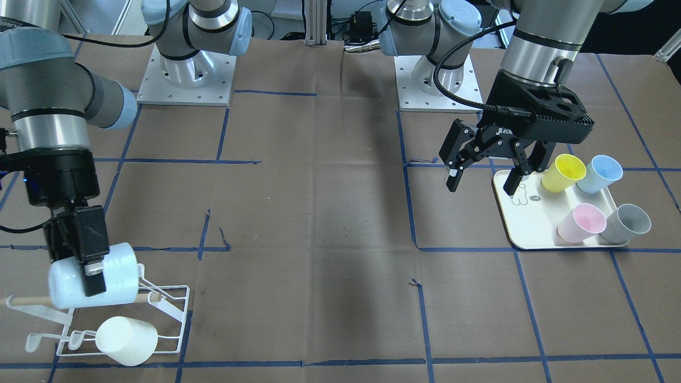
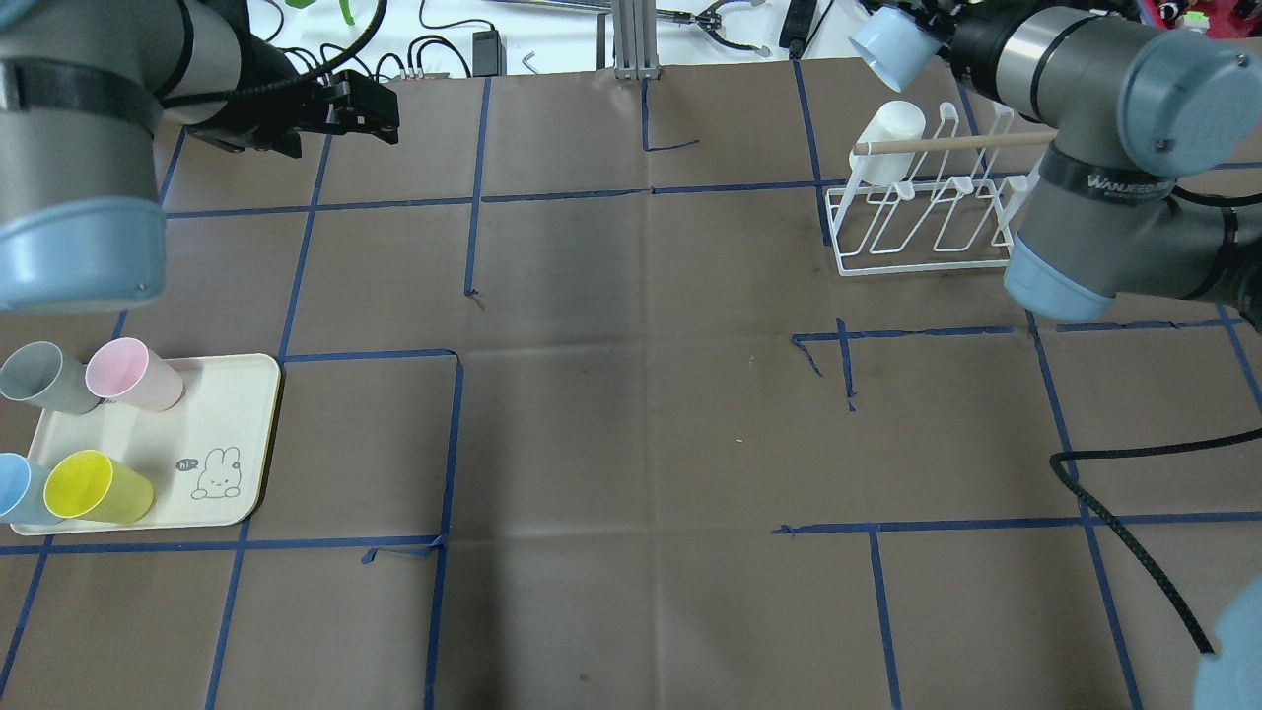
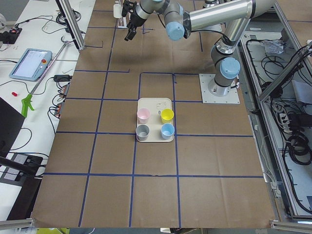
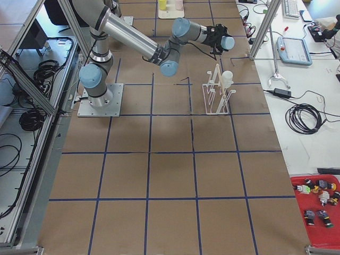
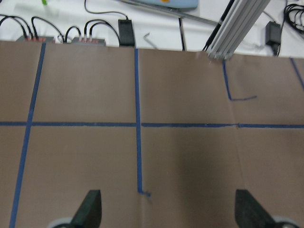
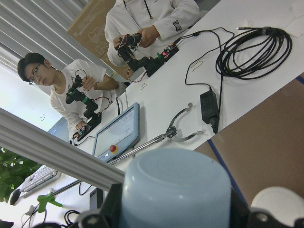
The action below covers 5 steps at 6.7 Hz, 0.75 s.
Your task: Transfer IKEA cup to right arm and place on rack
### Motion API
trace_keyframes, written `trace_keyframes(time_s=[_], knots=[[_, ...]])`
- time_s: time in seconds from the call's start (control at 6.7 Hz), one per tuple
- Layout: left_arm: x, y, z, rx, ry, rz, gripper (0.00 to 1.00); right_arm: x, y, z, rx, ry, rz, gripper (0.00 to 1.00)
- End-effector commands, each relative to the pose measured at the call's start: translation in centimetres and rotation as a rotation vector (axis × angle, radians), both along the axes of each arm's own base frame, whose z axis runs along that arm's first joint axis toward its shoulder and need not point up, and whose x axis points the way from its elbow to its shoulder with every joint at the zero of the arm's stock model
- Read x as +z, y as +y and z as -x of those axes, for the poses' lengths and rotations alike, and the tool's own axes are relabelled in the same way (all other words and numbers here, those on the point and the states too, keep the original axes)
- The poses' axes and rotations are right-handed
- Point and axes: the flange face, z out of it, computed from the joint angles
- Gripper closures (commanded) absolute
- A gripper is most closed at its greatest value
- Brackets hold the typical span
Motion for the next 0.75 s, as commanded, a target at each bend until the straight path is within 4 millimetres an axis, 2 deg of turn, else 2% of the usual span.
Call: trace_keyframes(time_s=[0.0, 0.15, 0.3, 0.6], knots=[[0.3, 2.8, 0.6, 0.015, -0.061, -0.332, 0.0, -1.3, -3.3, 5.7, 0.045, 0.225, 0.045, 0.81], [-0.5, 3.4, 0.7, 0.013, -0.063, -0.353, 0.0, -1.7, -4.3, 7.4, 0.08, 0.329, 0.064, 0.81], [-1.4, 3.8, 0.8, 0.011, -0.065, -0.367, 0.0, -2.1, -4.4, 9.3, 0.102, 0.449, 0.096, 0.81], [-2.1, 3.9, 0.9, 0.008, -0.063, -0.379, 0.0, -2.9, -4.3, 10.1, 0.143, 0.626, 0.098, 0.84]])
